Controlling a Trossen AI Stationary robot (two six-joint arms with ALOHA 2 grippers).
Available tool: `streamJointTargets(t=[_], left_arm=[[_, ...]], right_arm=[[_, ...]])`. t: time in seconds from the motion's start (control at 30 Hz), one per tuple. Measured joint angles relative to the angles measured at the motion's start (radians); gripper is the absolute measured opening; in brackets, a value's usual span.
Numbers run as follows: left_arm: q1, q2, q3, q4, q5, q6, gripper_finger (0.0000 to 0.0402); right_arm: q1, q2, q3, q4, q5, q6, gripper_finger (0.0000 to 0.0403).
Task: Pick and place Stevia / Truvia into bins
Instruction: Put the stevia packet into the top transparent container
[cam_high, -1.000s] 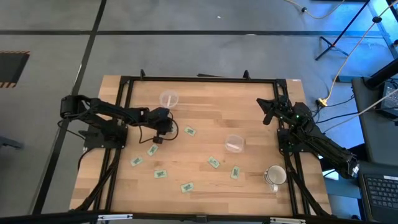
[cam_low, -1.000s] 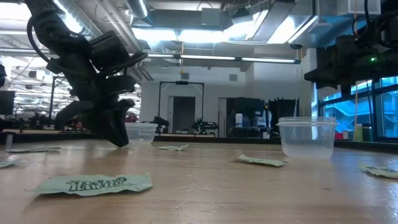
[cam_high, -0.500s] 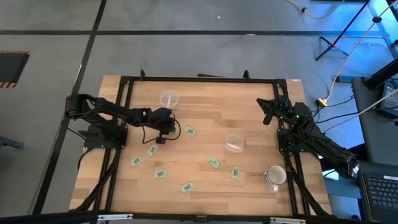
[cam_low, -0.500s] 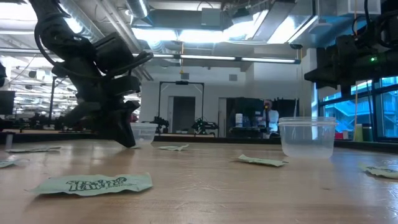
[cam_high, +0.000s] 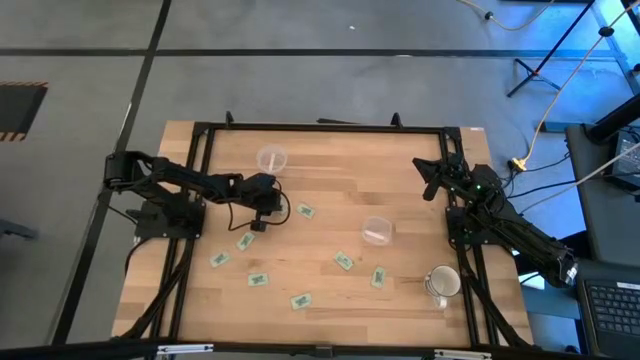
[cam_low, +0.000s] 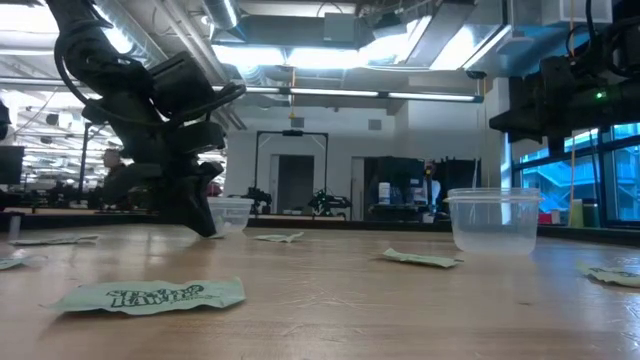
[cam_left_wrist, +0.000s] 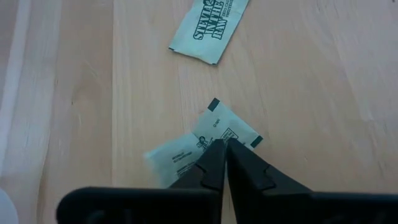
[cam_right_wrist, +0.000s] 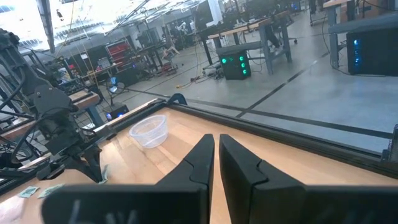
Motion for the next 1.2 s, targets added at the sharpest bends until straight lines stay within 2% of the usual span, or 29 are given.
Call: streamJointTargets(t=[0.2,0.47,0.77,0.97,1.2], left_arm=[[0.0,-0.015,-0.003,-0.005,-0.01,0.0,0.0004],[0.001,-0.112,-0.008,-0.05,-0.023,0.018,0.0003],[0.007,-0.282,-0.001,-0.113,-0.131,-0.014,0.0003],[0.068,-0.358,0.069,-0.165,-0.147,-0.126,0.0003],[0.171,-0.357,0.148,-0.238,-0.148,-0.166,0.0003]], right_arm=[[0.0,0.0,0.0,0.0,0.0,0.0,0.003],[0.0,0.0,0.0,0.0,0.0,0.0,0.003],[0.0,0.0,0.0,0.0,0.0,0.0,0.003],[0.0,0.0,0.0,0.0,0.0,0.001,0.003],[0.0,0.0,0.0,0.0,0.0,0.004,0.003]])
